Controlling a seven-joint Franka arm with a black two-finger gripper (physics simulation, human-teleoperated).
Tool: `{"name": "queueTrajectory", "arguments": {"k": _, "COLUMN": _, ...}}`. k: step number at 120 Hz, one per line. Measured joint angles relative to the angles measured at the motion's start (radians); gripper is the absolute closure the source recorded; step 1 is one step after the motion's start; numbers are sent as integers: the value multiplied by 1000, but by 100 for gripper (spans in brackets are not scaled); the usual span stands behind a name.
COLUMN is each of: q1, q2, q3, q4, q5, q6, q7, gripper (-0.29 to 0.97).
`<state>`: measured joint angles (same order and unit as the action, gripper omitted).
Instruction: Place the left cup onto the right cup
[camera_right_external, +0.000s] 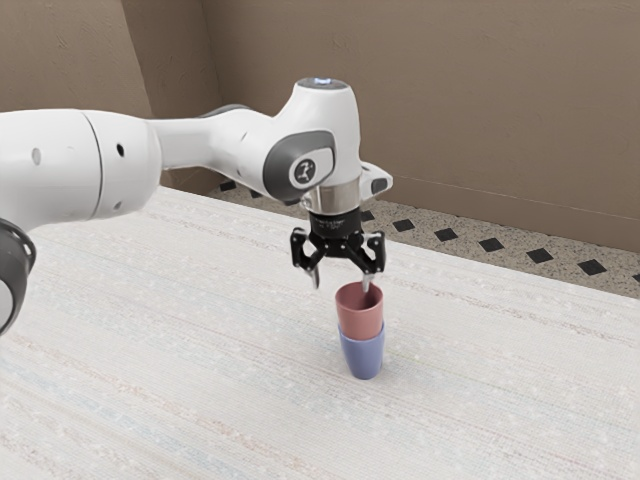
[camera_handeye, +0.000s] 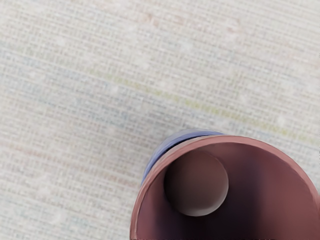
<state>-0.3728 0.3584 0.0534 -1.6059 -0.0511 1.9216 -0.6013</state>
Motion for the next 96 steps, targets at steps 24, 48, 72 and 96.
{"name": "queueTrajectory", "arguments": {"k": 24, "q1": 0, "q2": -17, "q3": 0, "q4": 1, "q5": 0, "q6": -1, "q7": 2, "gripper": 3}}
{"name": "queueTrajectory", "arguments": {"k": 48, "q1": 1, "q2": -49, "q3": 0, "q4": 1, "q5": 1, "q6": -13, "q7": 4, "gripper": 1}}
{"name": "queueTrajectory", "arguments": {"k": 72, "q1": 7, "q2": -96, "q3": 0, "q4": 1, "q5": 2, "q6": -44, "q7": 8, "gripper": 0}}
{"name": "queueTrajectory", "arguments": {"k": 96, "q1": 24, "q2": -152, "q3": 2, "q4": 8, "q5": 4, "q6": -98, "q7": 29, "gripper": 0}}
